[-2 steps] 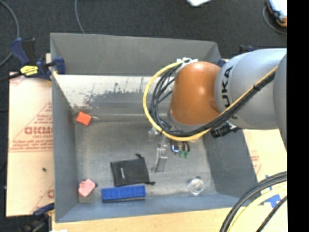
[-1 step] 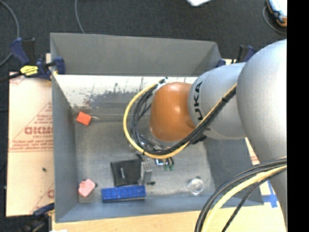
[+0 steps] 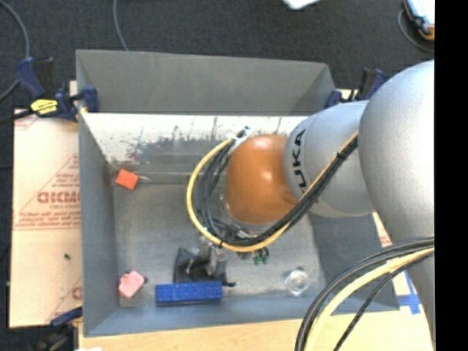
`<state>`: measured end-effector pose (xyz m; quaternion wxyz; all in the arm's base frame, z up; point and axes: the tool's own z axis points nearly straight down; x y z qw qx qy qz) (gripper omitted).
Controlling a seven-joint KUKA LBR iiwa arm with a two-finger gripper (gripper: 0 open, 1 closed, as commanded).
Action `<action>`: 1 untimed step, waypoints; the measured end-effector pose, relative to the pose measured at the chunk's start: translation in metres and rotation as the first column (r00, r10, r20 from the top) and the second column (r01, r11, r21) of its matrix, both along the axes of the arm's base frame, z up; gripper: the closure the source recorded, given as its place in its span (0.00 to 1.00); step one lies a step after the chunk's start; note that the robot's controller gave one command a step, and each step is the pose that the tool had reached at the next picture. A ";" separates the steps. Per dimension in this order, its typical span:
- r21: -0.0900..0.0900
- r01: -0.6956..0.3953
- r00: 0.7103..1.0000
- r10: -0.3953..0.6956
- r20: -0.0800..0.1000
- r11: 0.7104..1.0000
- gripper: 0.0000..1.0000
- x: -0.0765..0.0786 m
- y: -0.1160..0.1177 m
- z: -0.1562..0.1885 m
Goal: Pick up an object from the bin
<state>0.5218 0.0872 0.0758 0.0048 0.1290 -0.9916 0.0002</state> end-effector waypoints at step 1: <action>0.000 0.003 1.000 -0.003 -0.001 1.000 1.00 0.000 0.000 0.000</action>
Offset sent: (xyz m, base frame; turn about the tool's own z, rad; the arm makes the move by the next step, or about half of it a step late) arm 0.0000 0.0000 0.0000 0.0000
